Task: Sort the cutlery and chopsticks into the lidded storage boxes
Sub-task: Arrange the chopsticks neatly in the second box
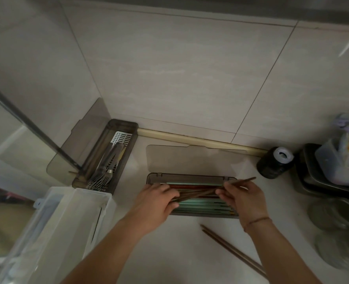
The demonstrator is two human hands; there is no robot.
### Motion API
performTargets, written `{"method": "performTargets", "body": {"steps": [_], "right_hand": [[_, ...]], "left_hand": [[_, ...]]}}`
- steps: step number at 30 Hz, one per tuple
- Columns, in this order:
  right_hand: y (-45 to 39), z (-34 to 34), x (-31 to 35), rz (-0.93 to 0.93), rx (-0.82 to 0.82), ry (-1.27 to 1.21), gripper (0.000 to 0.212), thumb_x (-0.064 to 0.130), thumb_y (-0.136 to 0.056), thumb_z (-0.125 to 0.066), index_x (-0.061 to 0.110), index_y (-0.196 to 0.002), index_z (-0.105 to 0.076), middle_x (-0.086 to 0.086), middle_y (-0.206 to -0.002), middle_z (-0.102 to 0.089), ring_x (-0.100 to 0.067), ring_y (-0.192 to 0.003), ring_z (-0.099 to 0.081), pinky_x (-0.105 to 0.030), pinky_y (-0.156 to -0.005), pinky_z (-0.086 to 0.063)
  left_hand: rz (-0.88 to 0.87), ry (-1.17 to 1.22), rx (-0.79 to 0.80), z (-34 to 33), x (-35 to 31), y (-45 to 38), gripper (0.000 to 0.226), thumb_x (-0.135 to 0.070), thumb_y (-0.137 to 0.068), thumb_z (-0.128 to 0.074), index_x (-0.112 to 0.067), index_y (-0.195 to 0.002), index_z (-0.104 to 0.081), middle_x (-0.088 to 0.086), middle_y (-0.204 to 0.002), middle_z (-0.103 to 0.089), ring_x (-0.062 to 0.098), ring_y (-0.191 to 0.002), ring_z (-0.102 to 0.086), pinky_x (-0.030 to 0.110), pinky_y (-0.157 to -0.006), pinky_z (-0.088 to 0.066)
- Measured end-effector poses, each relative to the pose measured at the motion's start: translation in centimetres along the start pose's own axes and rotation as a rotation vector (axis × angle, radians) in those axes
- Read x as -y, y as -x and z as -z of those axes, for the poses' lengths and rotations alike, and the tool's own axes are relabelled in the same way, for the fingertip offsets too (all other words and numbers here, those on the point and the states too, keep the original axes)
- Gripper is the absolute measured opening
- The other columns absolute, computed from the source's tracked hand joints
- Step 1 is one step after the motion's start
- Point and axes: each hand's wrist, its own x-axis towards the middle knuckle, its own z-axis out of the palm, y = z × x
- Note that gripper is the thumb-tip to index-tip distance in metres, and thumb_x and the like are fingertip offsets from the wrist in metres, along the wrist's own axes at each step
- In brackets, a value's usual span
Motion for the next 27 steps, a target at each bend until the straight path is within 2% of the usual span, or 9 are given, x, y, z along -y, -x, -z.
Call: {"method": "performTargets", "body": {"steps": [7,12,14,17,20,22,23,25,27], "right_hand": [[0.2,-1.8,-1.2,-0.238,0.084,-0.033,0.014,0.004,-0.095,-0.052,-0.008,-0.102,-0.055,-0.026,-0.095,-0.067,-0.028,-0.074,-0.072,-0.027,-0.057,-0.059],[0.6,0.2,0.1,-0.333,0.178,0.145,0.015,0.01,-0.095,-0.054,-0.004,-0.1,-0.058,-0.024,-0.082,-0.072,-0.027,-0.068,-0.072,-0.025,-0.051,-0.057],[1.0,2.0,0.4,-0.235,0.16,0.239,0.013,0.009,-0.094,-0.055,-0.001,-0.1,-0.062,-0.02,-0.076,-0.072,-0.026,-0.061,-0.07,-0.026,-0.05,-0.056],[2.0,5.0,0.0,0.103,0.024,0.574,0.01,0.011,-0.089,-0.061,0.012,-0.086,-0.07,-0.005,-0.06,-0.068,-0.014,-0.046,-0.058,-0.029,-0.048,-0.049],[3.9,7.3,-1.6,0.469,-0.138,0.911,0.019,0.014,-0.079,-0.07,0.03,-0.071,-0.066,0.015,-0.063,-0.064,-0.005,-0.053,-0.057,-0.012,-0.053,-0.042],[5.1,8.4,-3.8,0.611,-0.056,1.111,0.025,0.012,-0.069,-0.081,0.033,-0.073,-0.067,0.014,-0.065,-0.062,-0.005,-0.054,-0.056,-0.016,-0.051,-0.043],[5.6,8.8,-4.9,0.665,-0.008,1.223,0.028,0.014,-0.061,-0.086,0.032,-0.075,-0.07,0.014,-0.069,-0.063,-0.006,-0.055,-0.058,-0.019,-0.048,-0.045],[6.0,9.2,-6.7,0.725,0.073,1.389,0.037,0.021,-0.047,-0.093,0.032,-0.077,-0.074,0.008,-0.078,-0.068,-0.015,-0.062,-0.066,-0.016,-0.041,-0.045],[6.0,9.3,-7.6,0.734,0.12,1.454,0.04,0.024,-0.042,-0.095,0.031,-0.076,-0.075,0.005,-0.082,-0.069,-0.016,-0.063,-0.067,-0.017,-0.037,-0.045]], "left_hand": [[0.115,0.024,0.0,-0.5,-0.4,-0.6,0.011,-0.036,-0.086,-0.063,-0.031,-0.095,-0.067,-0.012,-0.089,-0.061,0.012,-0.085,-0.058,0.028,-0.078,-0.042],[0.184,0.012,0.022,-0.6,-0.2,-1.0,0.007,-0.026,-0.085,-0.058,-0.026,-0.083,-0.065,-0.009,-0.084,-0.062,0.014,-0.082,-0.058,0.027,-0.074,-0.039],[0.179,0.016,-0.006,-0.6,-0.6,-1.1,0.008,-0.029,-0.086,-0.056,-0.026,-0.083,-0.063,-0.008,-0.083,-0.061,0.014,-0.081,-0.057,0.028,-0.073,-0.041],[0.097,0.093,-0.131,-1.0,-2.0,-0.4,0.006,-0.028,-0.087,-0.06,-0.024,-0.087,-0.064,-0.007,-0.086,-0.058,0.013,-0.081,-0.055,0.026,-0.071,-0.046],[-0.213,0.122,-0.16,-2.8,-4.8,0.9,0.009,-0.026,-0.088,-0.059,-0.025,-0.097,-0.061,-0.006,-0.094,-0.056,0.012,-0.088,-0.05,0.024,-0.078,-0.041],[-0.395,0.075,-0.064,-4.4,-6.5,1.6,0.01,-0.029,-0.089,-0.057,-0.026,-0.099,-0.056,-0.007,-0.095,-0.053,0.013,-0.088,-0.047,0.025,-0.077,-0.039],[-0.43,0.069,-0.022,-5.2,-7.2,1.9,0.01,-0.03,-0.089,-0.056,-0.026,-0.098,-0.057,-0.006,-0.094,-0.053,0.014,-0.087,-0.048,0.027,-0.075,-0.041],[-0.42,0.095,0.033,-6.1,-8.3,2.2,0.008,-0.031,-0.088,-0.056,-0.027,-0.094,-0.06,-0.007,-0.09,-0.057,0.016,-0.086,-0.05,0.029,-0.074,-0.046],[-0.38,0.137,0.061,-6.7,-9.1,2.7,0.01,-0.036,-0.084,-0.059,-0.028,-0.089,-0.064,-0.01,-0.087,-0.06,0.013,-0.087,-0.054,0.026,-0.075,-0.048]]}}
